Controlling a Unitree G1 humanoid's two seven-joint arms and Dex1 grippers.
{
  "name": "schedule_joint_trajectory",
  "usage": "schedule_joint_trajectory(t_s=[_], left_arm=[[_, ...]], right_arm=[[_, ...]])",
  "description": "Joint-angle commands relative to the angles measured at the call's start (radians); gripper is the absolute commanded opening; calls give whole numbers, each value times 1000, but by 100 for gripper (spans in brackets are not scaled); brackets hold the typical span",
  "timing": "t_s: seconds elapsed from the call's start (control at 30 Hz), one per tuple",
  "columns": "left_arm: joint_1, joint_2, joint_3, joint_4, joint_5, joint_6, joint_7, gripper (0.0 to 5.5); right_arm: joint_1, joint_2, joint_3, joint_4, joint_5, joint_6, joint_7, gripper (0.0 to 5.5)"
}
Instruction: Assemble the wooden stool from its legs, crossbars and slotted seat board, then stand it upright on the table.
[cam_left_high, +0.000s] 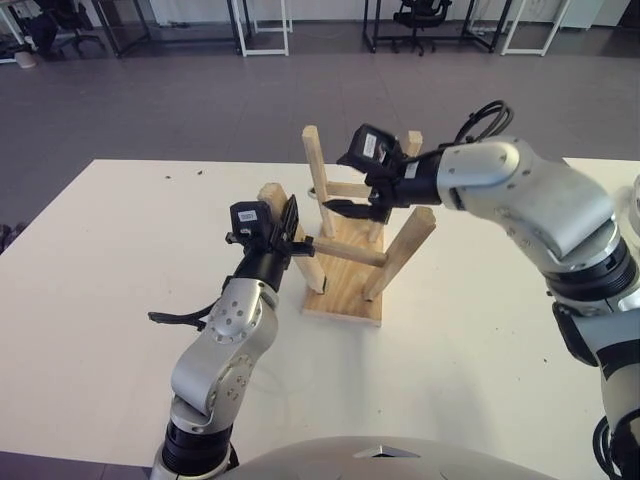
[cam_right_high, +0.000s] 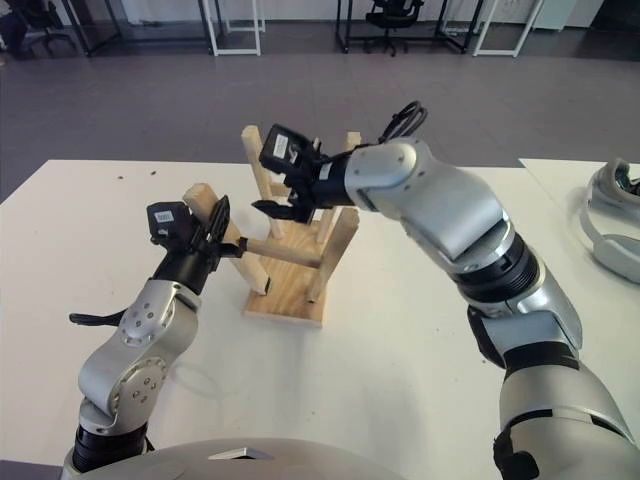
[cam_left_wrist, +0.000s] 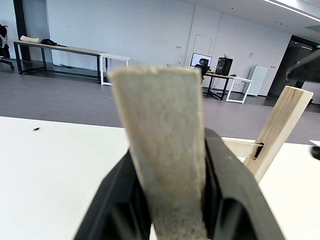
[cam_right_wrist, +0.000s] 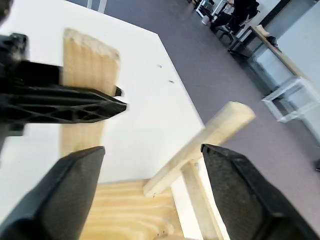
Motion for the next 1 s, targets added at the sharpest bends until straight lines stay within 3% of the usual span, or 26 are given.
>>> schedule_joint_trajectory(t_s=[0.03, 0.17, 0.47, 0.7, 0.83, 1.0], left_arm=[[89, 49, -47, 42, 93, 153, 10, 104], [116, 44, -34, 8, 100, 153, 8, 105], [84, 42, -82, 37, 131, 181, -34, 106], [-5, -4, -69, 44, 93, 154, -51, 106], [-41, -32, -10, -82, -11, 121, -148, 200], [-68, -85, 111, -153, -181, 106, -218, 282]], right_arm=[[69, 70, 60, -157, -114, 132, -197, 361], [106, -10, 192, -168, -221, 167, -252, 361], [253, 24, 342, -120, -288, 161, -265, 361], [368, 16, 385, -77, -312, 130, -211, 361], [411, -37, 429, -15, -358, 67, -181, 361], [382, 32, 266, -1, -390, -58, -189, 361]])
